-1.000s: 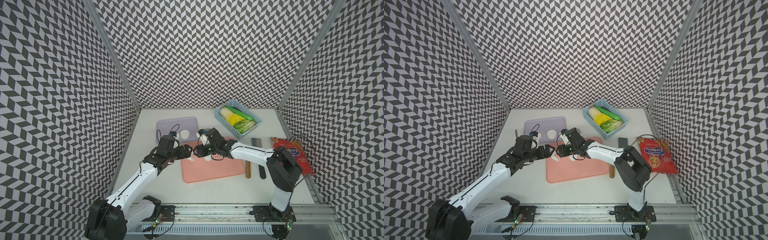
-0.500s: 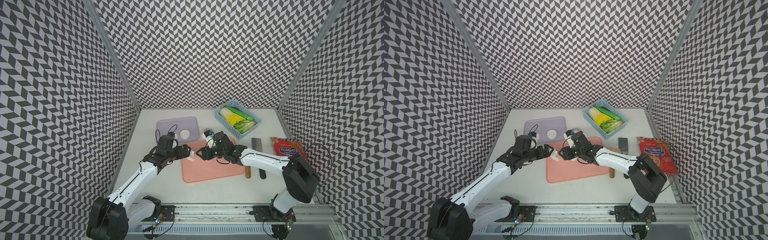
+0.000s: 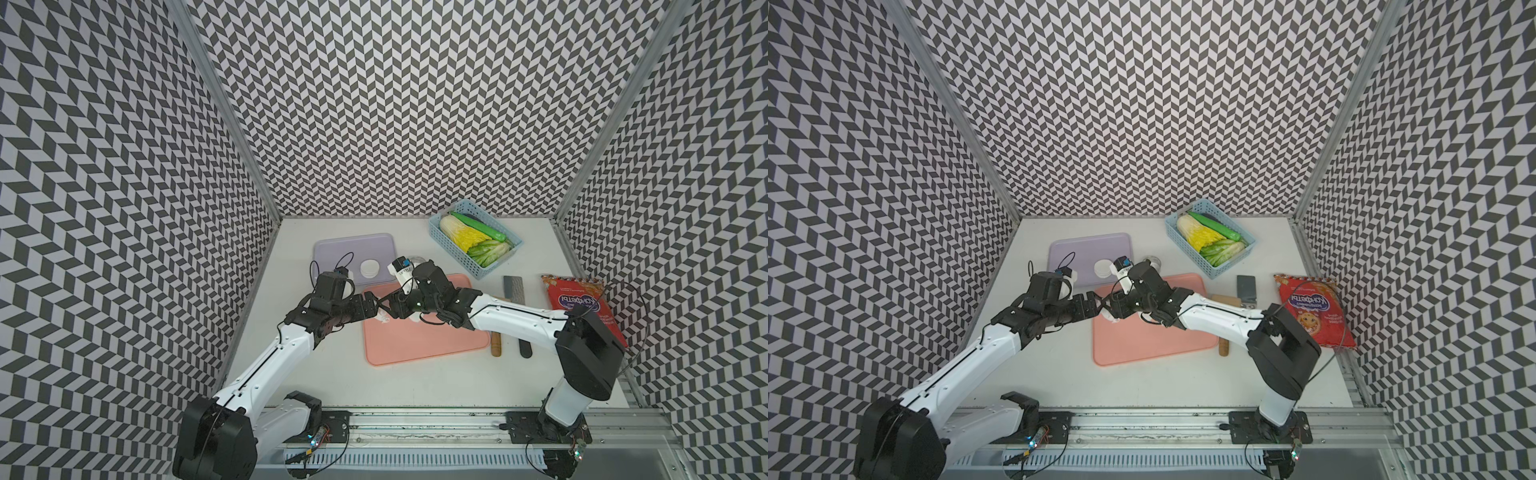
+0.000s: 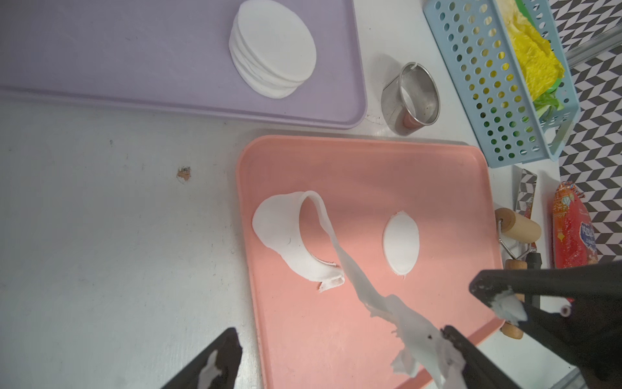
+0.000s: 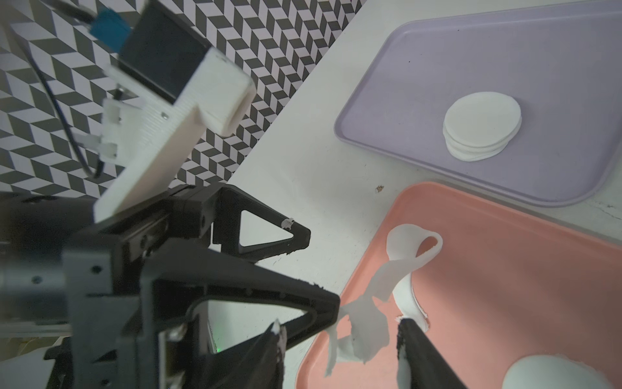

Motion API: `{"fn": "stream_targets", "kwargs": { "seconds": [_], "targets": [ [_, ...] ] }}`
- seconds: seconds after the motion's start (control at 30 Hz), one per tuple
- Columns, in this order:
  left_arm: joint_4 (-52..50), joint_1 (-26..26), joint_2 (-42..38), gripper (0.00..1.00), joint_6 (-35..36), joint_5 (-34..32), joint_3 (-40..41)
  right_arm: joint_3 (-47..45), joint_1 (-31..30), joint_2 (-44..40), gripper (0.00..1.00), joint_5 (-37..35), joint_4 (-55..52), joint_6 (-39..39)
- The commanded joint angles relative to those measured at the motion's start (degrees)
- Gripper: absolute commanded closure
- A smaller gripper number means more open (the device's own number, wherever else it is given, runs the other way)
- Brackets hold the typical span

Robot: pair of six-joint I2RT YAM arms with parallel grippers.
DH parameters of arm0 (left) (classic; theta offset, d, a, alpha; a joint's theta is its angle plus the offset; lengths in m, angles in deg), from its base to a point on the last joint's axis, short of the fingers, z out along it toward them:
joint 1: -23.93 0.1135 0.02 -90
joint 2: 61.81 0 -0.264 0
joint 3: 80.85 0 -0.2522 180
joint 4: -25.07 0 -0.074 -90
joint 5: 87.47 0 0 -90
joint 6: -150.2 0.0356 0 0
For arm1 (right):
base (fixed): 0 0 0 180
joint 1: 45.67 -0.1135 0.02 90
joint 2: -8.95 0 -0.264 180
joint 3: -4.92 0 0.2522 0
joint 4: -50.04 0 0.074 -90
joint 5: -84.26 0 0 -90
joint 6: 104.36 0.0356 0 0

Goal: Roll out the dumpling wrappers from the dough
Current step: Place the dumpling mold at the center of the board.

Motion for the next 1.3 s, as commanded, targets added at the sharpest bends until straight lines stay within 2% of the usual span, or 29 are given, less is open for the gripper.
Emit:
{"fn": "stream_targets", "kwargs": {
  "seconds": [0.0, 0.33, 0.57, 0.87, 1.1, 1.27],
  "targets": [
    [0.1, 0.7, -1.4, 0.07, 0.4, 1.4, -2.1, -0.7, -0.4, -0.2, 0.44, 0.6, 4.1, -0.6],
    [1.1, 3.1, -0.7, 0.06, 1.1, 4.3, -1.9, -6.7, -0.8, -5.1, 0.41, 0.2, 5.3, -1.8],
    [1.4, 3.0, -1.7, 0.06, 0.1, 7.3, -0.5, -2.2, -2.0, -1.7, 0.41, 0.8, 4.1, -2.7],
    [0.5, 3.0, -3.8, 0.07, 0.1, 9.1, 0.1, 2.9, -0.5, 4.8, 0.44, -3.7, 1.8, -0.8],
    [-1.6, 3.1, -5.0, 0.08, 1.0, 8.4, -0.4, 4.5, 1.7, 8.1, 0.46, -0.1, 1.3, 0.5],
    [-2.6, 3.2, -5.2, 0.08, 1.5, 6.3, -0.8, 3.4, 1.8, 7.0, 0.46, 0.3, 0.7, -0.3]
  ]
}}
